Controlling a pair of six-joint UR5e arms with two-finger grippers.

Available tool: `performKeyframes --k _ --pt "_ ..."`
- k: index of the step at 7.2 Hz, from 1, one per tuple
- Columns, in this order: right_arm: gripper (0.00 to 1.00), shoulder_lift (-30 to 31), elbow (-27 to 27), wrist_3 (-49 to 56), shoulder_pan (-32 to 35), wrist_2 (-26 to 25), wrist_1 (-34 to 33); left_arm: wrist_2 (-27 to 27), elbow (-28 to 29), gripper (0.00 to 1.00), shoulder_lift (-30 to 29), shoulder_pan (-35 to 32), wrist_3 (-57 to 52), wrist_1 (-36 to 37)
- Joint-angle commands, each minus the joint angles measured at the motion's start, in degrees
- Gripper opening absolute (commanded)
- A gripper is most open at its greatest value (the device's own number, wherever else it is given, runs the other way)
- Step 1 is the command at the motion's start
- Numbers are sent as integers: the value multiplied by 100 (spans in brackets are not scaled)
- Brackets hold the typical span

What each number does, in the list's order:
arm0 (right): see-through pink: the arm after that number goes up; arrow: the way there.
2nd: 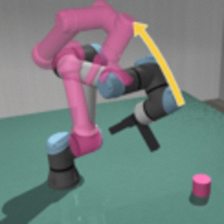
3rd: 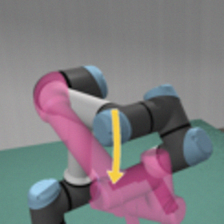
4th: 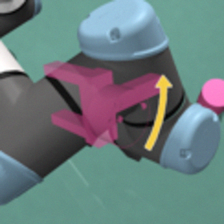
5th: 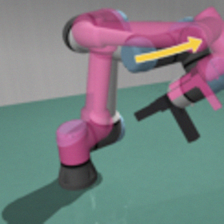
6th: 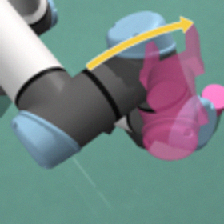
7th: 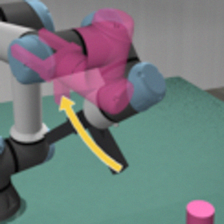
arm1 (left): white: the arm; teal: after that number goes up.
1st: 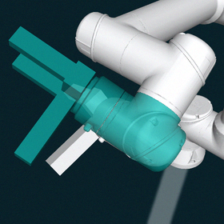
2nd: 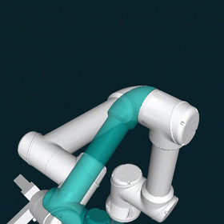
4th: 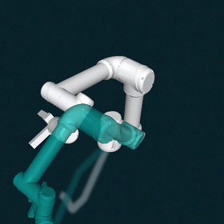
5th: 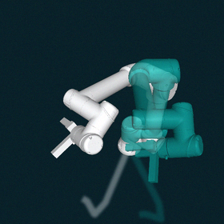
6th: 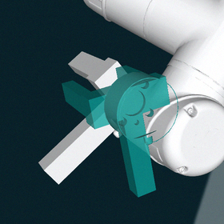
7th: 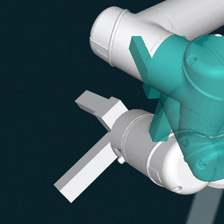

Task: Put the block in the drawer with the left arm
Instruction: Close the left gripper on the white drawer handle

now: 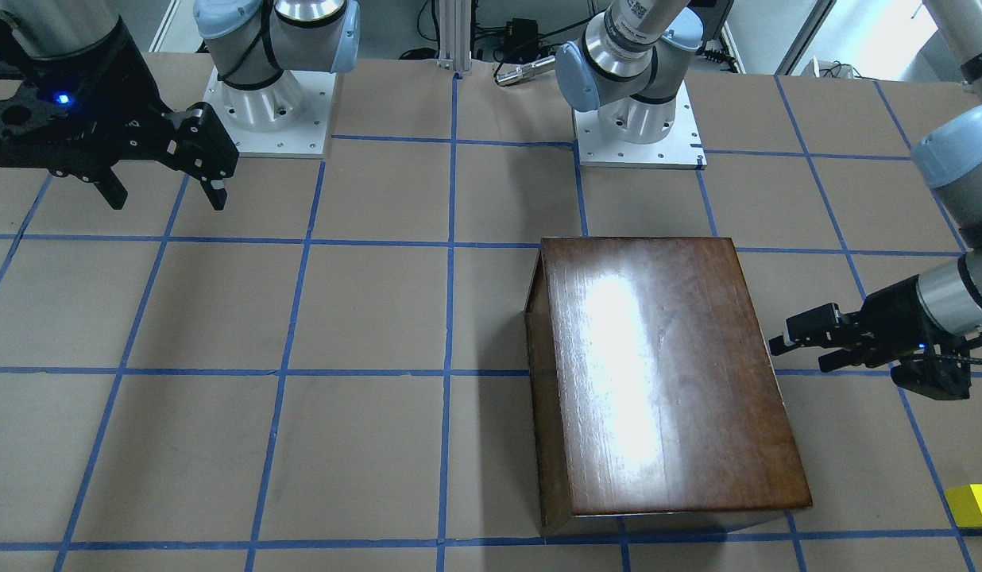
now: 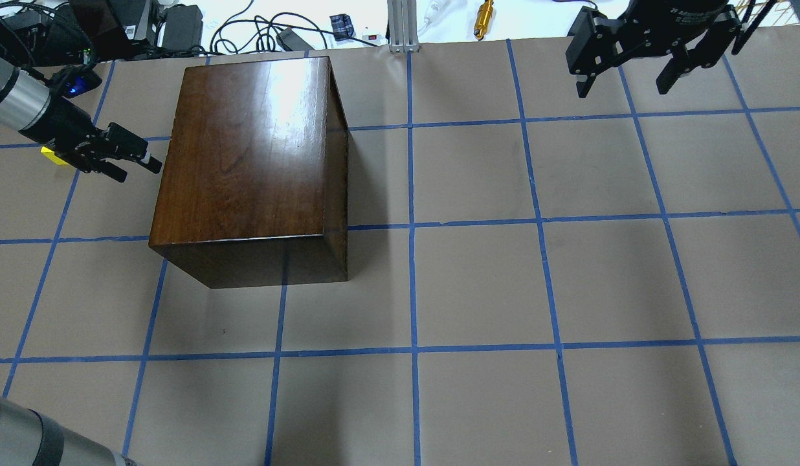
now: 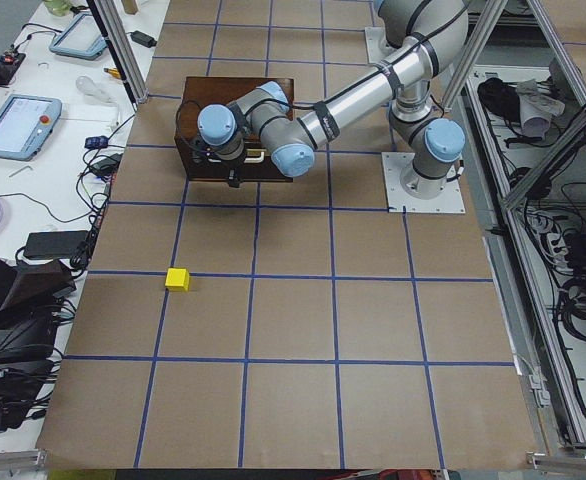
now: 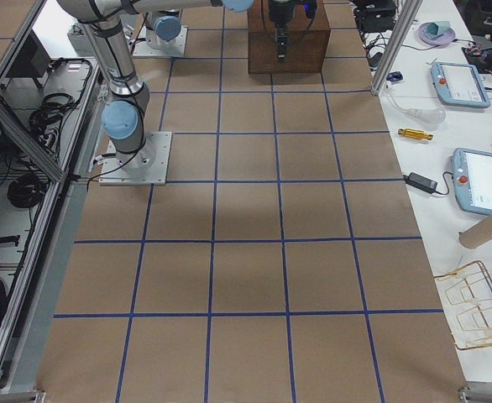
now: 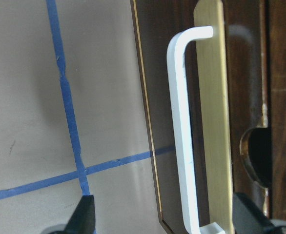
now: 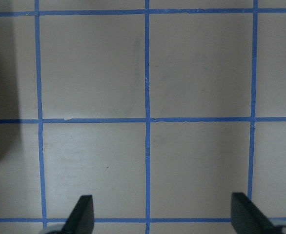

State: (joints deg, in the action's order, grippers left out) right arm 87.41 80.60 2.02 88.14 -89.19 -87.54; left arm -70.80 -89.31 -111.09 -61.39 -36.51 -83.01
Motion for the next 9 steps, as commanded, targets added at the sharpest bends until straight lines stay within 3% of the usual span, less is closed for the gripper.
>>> performKeyframes --k 1,9 --pt "100 -4 0 0 2 -2 0 321 1 98 -175 4 21 57" --pt "100 -4 0 0 -7 7 0 190 -69 95 -343 4 135 75"
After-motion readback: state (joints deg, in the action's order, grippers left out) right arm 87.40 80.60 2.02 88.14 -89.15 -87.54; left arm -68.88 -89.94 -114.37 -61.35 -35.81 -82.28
